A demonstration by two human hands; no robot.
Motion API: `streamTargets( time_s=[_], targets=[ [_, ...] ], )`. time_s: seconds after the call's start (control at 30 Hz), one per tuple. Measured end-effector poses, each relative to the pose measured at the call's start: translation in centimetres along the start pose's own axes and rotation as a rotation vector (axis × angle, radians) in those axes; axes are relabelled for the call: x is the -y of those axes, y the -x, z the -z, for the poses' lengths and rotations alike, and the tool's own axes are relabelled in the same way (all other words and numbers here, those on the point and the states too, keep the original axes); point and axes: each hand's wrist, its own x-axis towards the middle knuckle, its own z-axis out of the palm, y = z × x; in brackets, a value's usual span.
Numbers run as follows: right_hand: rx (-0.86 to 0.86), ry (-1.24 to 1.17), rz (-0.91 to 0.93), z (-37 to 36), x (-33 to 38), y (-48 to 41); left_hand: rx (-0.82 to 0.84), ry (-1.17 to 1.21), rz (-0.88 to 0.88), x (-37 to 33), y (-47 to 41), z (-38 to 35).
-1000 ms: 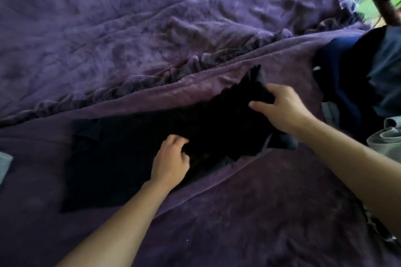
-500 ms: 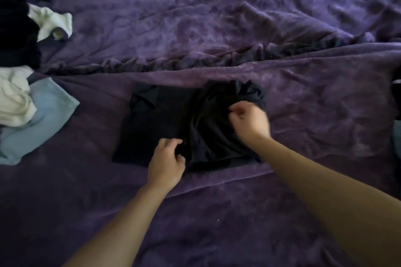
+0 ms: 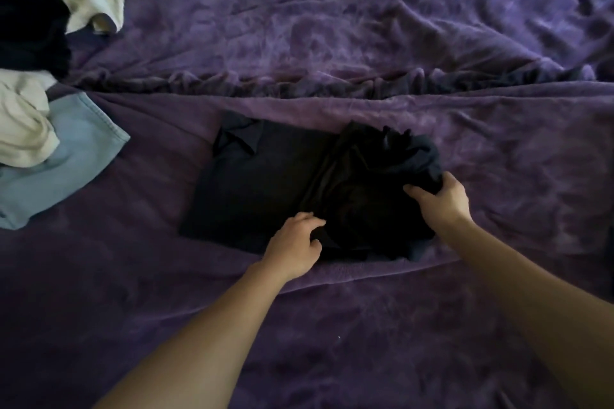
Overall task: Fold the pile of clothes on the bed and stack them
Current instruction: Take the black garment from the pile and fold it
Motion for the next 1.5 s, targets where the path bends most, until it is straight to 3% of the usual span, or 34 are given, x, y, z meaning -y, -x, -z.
streamTargets(
  time_s=[0.1, 0.2, 0.37, 0.43, 0.5, 0.63, 0.73, 0.8, 0.9, 1.0, 1.13, 1.33, 1.5],
  targets=[
    [-0.045, 0.074, 0.114, 0.0, 3.9, 3.9, -0.222, 0.222, 0.075, 1.4, 1.6, 1.9],
    [0.010, 0.084, 0.220, -2.4, 9.5, 7.5, -0.330, 0.269, 0.195, 4.3, 3.8, 4.8],
    [0.295, 0.177, 0.342, -12.9, 17.1, 11.9, -0.436, 0.270, 0.324, 10.7, 7.4, 9.4],
    [0.466, 0.155, 0.284, -17.0, 17.8, 12.9, -0.421, 0.250, 0.344, 12.8, 8.1, 10.8],
    [0.520, 0.196, 0.290, -19.1, 17.0, 13.5, -0.421, 0.260, 0.349, 14.2, 8.2, 11.9],
    [0.184, 0.311, 0.544, -17.4, 12.5, 13.0, -0.468, 0.244, 0.214, 14.2, 6.4, 13.4],
    [-0.014, 0.467, 0.518, -15.0, 9.4, 10.8, -0.522, 0.083, 0.051, 12.2, 3.6, 13.6],
    [-0.029, 0.550, 0.437, -15.0, 8.3, 9.6, -0.534, -0.140, -0.033, 10.9, 1.4, 13.1],
    [-0.043, 0.635, 0.456, -17.5, 6.7, 8.7, -0.477, -0.417, -0.125, 10.8, -2.8, 11.7],
    [-0.022, 0.665, 0.446, -20.8, 4.4, 8.4, -0.420, -0.490, -0.031, 12.8, -6.9, 11.0],
    [-0.088, 0.655, 0.421, -22.3, 3.3, 7.8, -0.443, -0.604, -0.050, 13.7, -8.7, 10.0],
    [-0.057, 0.421, 0.206, -21.4, 4.8, 9.1, -0.581, -0.320, -0.090, 12.1, -4.3, 9.4],
    [0.022, 0.348, 0.184, -18.8, 4.9, 12.4, -0.490, 0.036, 0.019, 10.4, -0.6, 8.2]
  ],
)
